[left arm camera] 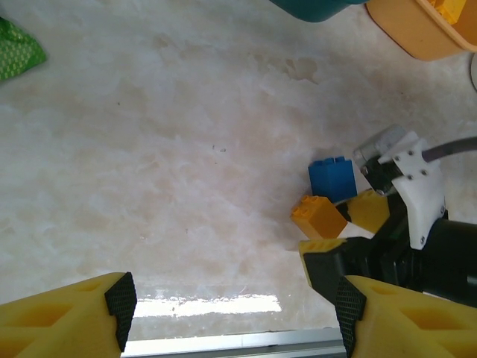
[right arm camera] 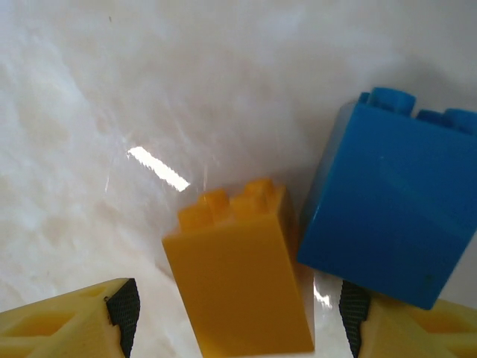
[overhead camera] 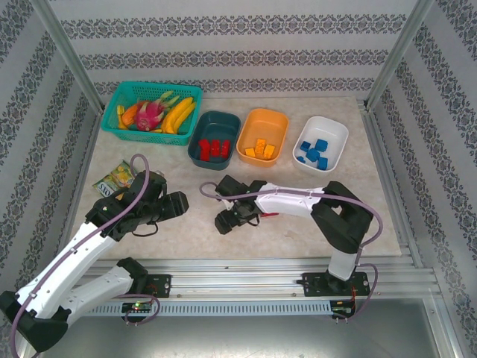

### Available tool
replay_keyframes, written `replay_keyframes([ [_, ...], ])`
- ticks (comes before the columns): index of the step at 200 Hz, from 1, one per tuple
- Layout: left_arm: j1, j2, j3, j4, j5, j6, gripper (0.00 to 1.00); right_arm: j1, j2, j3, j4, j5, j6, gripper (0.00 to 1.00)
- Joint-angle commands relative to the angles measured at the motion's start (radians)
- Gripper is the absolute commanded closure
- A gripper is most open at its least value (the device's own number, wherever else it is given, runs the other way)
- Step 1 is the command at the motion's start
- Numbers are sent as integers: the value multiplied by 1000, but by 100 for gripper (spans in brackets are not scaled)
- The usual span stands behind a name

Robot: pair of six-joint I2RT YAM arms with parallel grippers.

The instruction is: Sort the legos into containers by color

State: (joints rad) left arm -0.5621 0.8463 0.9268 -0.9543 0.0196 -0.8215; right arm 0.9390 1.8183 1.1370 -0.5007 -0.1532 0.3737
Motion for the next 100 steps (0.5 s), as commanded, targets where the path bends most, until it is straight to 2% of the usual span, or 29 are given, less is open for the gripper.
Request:
replay_keyframes([
  [1, -13, -6, 5, -31, 4, -26, 27, 9, 42, 61, -47, 27, -45, 28],
  [25, -13, -4, 7, -29, 4, -26, 27, 11, 62, 76, -56, 22, -45, 34],
  [69, -15, -3, 12, -20, 10, -25, 28, 11, 74, 84, -73, 10, -44, 59],
  [100, -18, -3, 19, -2, 26, -19, 28, 16, 20, 78, -88, 19, -35, 70],
])
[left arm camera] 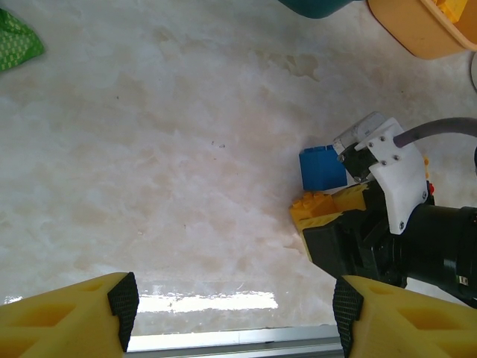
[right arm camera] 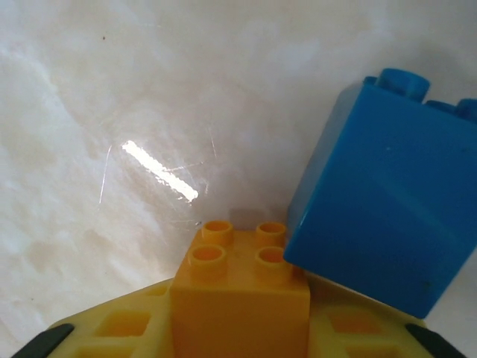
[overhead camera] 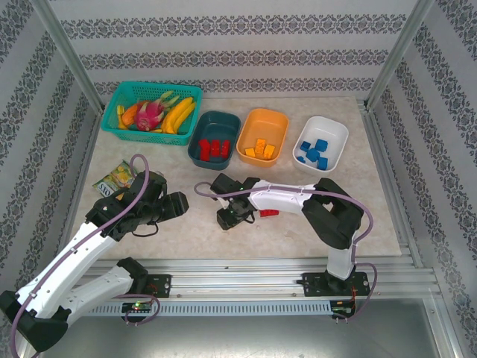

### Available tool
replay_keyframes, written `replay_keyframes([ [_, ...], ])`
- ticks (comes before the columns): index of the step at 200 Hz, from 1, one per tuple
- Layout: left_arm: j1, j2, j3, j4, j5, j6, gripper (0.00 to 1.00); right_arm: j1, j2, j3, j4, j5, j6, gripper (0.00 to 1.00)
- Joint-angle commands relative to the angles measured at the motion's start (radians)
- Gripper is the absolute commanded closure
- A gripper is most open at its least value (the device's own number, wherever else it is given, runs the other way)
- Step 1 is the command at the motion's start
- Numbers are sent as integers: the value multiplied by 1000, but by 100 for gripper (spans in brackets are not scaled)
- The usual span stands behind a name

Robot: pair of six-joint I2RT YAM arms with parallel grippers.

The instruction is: Sort the legos into containers by color

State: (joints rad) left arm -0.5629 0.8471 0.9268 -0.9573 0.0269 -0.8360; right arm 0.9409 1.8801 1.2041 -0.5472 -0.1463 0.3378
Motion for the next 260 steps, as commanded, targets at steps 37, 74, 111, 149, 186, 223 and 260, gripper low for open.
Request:
replay_keyframes([
  [37, -28, 37, 80, 107, 96, -3, 28, -34, -209, 52, -98, 34, 65, 73],
  [74, -29, 153, 167, 217, 143, -23, 28, -194, -298, 93, -92, 7, 145, 73],
  [111, -23, 316, 252, 353, 183, -32, 27, -389, -219, 202, -56, -36, 203, 73],
  [149, 12, 487, 319, 478, 241, -25, 27, -517, 0, 403, -37, -62, 215, 73],
  [186, 45, 668, 446, 532, 278, -2, 27, -584, 233, 663, -84, -78, 200, 72],
  [223, 75, 824, 586, 527, 285, 15, 27, -609, 431, 872, -136, -102, 205, 71],
  [260, 95, 941, 714, 498, 289, 28, 28, -617, 560, 1001, -169, -118, 229, 68],
])
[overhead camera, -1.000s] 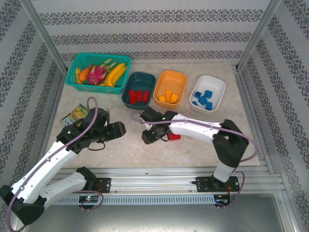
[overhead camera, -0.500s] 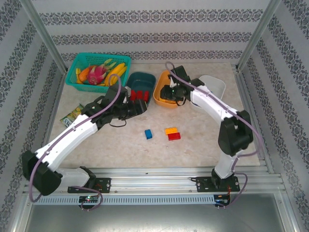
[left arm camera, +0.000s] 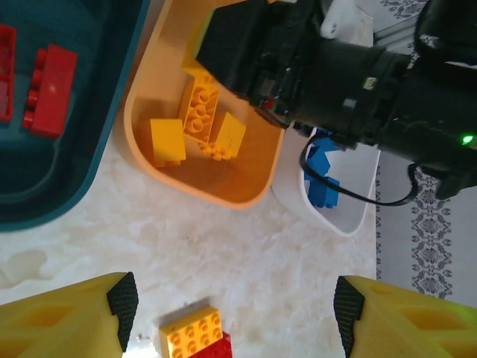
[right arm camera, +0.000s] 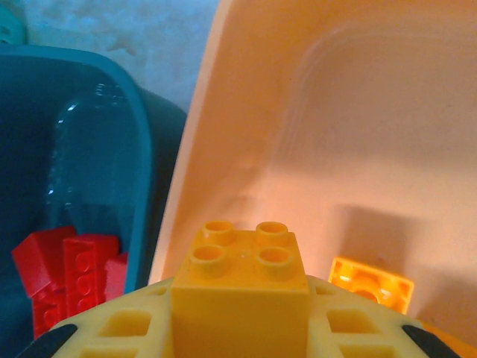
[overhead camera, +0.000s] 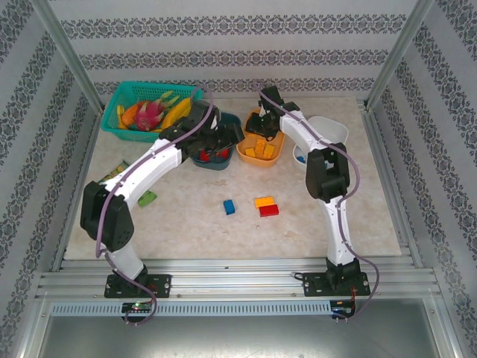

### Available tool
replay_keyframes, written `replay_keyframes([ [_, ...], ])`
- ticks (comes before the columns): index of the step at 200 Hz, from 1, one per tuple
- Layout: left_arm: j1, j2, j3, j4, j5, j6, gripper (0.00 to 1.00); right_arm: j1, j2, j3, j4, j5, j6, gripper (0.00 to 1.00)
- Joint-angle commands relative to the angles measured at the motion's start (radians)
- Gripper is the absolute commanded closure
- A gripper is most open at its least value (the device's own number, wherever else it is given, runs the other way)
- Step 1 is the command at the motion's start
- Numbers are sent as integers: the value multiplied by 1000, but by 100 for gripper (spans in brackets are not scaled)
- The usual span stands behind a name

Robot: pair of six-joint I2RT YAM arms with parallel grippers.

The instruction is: Sort the legos into containers by color

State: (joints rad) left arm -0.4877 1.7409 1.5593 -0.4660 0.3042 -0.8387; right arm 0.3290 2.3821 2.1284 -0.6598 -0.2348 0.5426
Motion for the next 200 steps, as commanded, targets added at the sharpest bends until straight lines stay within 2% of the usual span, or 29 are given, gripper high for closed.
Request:
replay_keyframes([
  [1, 20, 51, 85, 6, 13, 31, 28, -5, 61, 78, -57, -30, 24, 68],
  [14, 22, 83, 124, -7, 14, 38, 27, -7, 85, 106, -68, -33, 30, 65],
  [32, 23, 111, 157, -26, 14, 41, 27, -8, 97, 120, -76, -34, 35, 56],
  [65, 23, 118, 169, -51, 7, 34, 28, -10, 53, 113, -85, -29, 31, 45],
  [106, 19, 73, 157, -114, -18, 31, 28, -4, -100, 51, -61, -14, 25, 46],
  [146, 17, -38, 67, -191, -55, 29, 28, 27, -350, -148, -23, 20, -21, 46],
  [200, -10, -225, -123, -237, -40, 48, 28, 108, -748, -636, 41, 97, -28, 46],
])
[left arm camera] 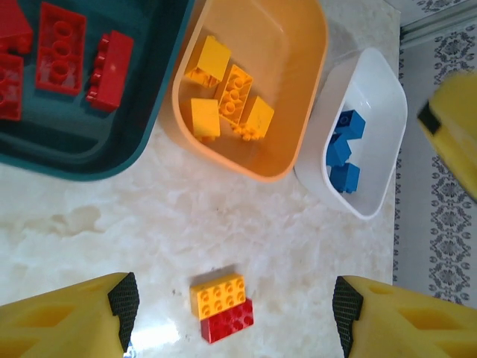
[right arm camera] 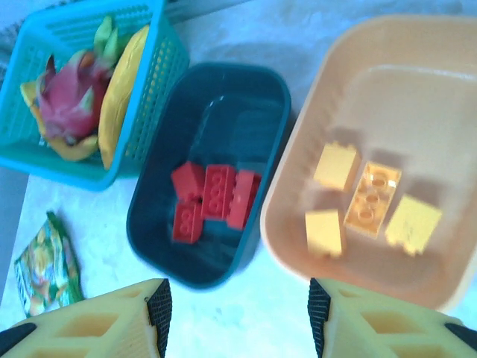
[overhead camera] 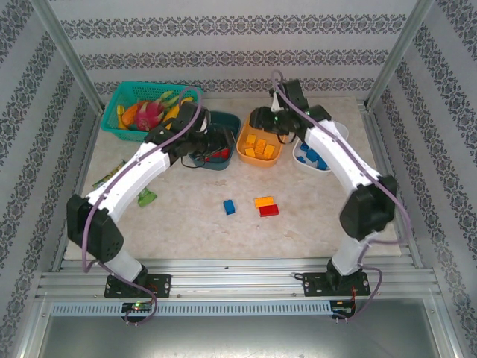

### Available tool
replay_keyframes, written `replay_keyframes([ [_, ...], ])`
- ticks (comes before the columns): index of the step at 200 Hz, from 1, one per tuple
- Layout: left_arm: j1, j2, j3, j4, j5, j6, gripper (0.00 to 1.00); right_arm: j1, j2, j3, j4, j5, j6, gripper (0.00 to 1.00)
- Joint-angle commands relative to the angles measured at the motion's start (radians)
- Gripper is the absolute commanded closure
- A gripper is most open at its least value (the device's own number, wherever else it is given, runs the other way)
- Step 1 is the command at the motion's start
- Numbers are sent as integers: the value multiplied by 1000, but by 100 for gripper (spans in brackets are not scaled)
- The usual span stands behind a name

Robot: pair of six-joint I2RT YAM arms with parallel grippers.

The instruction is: Sort the legos into containers by color

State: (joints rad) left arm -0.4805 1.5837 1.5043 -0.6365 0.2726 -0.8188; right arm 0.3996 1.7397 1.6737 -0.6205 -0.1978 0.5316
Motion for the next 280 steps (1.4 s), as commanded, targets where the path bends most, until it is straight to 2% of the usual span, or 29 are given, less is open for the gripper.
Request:
replay_keyframes([
  [1, -18, -71, -71, -67, -9, 29, 28, 39, -114, -188, 2, 61, -16, 46],
  [45, -100, -141, -196, -73, -1, -10, 28, 120, -415, -550, -31, 123, 60, 46],
  [71, -203, -84, -201, -76, -35, -56, 29, 152, -603, -731, -96, 148, 128, 44],
  [94, -284, 0, -163, -82, -70, -97, 28, 179, -742, -824, -194, 160, 188, 41],
  [145, -432, 246, 16, -145, -141, -144, 23, 234, -914, -834, -440, 181, 254, 31],
  [174, -483, 395, 143, -212, -175, -212, 18, 246, -1001, -797, -561, 191, 264, 25],
  [214, -512, 564, 317, -341, -221, -295, 13, 247, -1077, -761, -676, 167, 253, 18],
  [236, -517, 617, 356, -344, -223, -324, 8, 248, -1114, -763, -683, 140, 240, 15],
  [280, -517, 702, 420, -358, -217, -341, 7, 248, -1155, -784, -692, 111, 231, 14],
])
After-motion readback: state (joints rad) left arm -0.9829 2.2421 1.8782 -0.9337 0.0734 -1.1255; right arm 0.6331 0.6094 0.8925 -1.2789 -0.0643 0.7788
